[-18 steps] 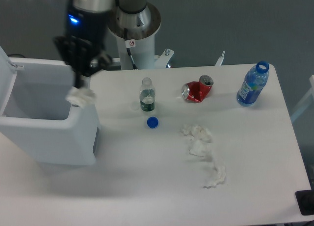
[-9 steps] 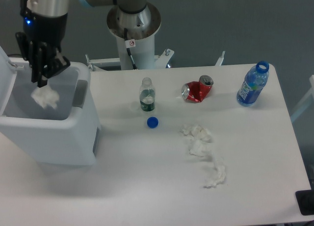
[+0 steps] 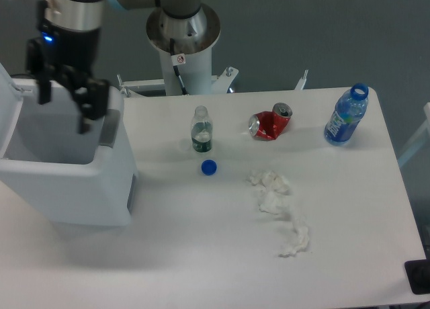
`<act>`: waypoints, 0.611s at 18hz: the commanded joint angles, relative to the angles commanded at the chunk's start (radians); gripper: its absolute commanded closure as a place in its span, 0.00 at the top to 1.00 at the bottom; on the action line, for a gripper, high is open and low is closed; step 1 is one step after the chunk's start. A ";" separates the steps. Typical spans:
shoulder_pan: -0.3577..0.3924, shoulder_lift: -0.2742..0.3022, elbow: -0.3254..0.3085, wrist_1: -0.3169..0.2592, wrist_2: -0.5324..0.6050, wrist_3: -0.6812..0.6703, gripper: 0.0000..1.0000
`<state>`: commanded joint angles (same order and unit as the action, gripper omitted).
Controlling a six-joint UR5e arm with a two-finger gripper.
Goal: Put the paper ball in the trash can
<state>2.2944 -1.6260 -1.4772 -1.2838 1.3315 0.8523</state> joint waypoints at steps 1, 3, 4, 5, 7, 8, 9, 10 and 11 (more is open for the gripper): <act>0.044 0.000 -0.003 -0.009 0.002 0.058 1.00; 0.121 -0.002 -0.028 -0.008 0.017 0.141 1.00; 0.138 -0.008 -0.038 -0.015 0.061 0.169 1.00; 0.149 -0.021 -0.046 -0.017 0.124 0.192 1.00; 0.180 -0.049 -0.054 -0.006 0.175 0.220 1.00; 0.206 -0.079 -0.045 0.009 0.173 0.244 1.00; 0.224 -0.112 -0.040 0.018 0.173 0.278 1.00; 0.237 -0.142 -0.034 0.027 0.176 0.312 1.00; 0.249 -0.178 -0.029 0.040 0.176 0.344 1.00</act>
<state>2.5432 -1.8036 -1.5064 -1.2442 1.5079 1.1962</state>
